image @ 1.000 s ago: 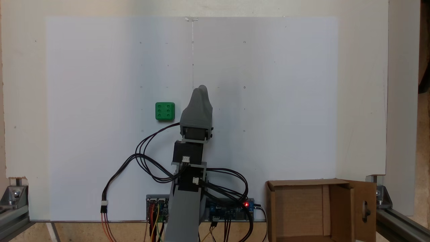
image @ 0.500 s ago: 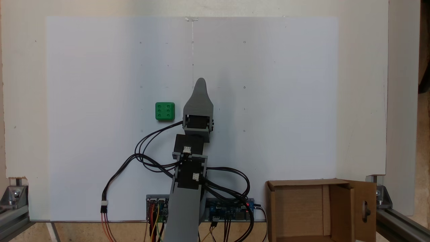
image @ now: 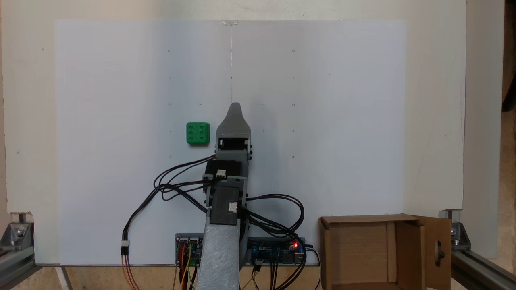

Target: Grasp a green dice and put it in the bin.

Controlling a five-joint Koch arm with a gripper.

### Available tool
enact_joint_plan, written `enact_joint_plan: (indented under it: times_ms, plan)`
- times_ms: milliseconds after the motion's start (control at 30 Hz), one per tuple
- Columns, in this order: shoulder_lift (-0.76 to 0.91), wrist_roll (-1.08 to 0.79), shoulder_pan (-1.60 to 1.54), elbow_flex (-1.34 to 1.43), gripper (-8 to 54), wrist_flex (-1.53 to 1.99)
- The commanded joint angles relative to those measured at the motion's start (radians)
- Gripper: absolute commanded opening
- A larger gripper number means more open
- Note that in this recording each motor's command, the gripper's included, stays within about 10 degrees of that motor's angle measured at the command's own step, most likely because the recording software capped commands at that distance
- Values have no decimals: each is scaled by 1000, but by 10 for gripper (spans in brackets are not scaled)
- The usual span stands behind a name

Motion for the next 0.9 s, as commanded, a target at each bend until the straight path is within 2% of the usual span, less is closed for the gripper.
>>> enact_joint_plan:
  times_ms: [0, 533, 667, 867]
  plan:
    - [97, 61, -18, -87, 437, 48]
    - [94, 86, 20, -175, 435, 287]
    - [64, 92, -5, -302, 433, 416]
    - [-81, 183, -60, -606, 432, 719]
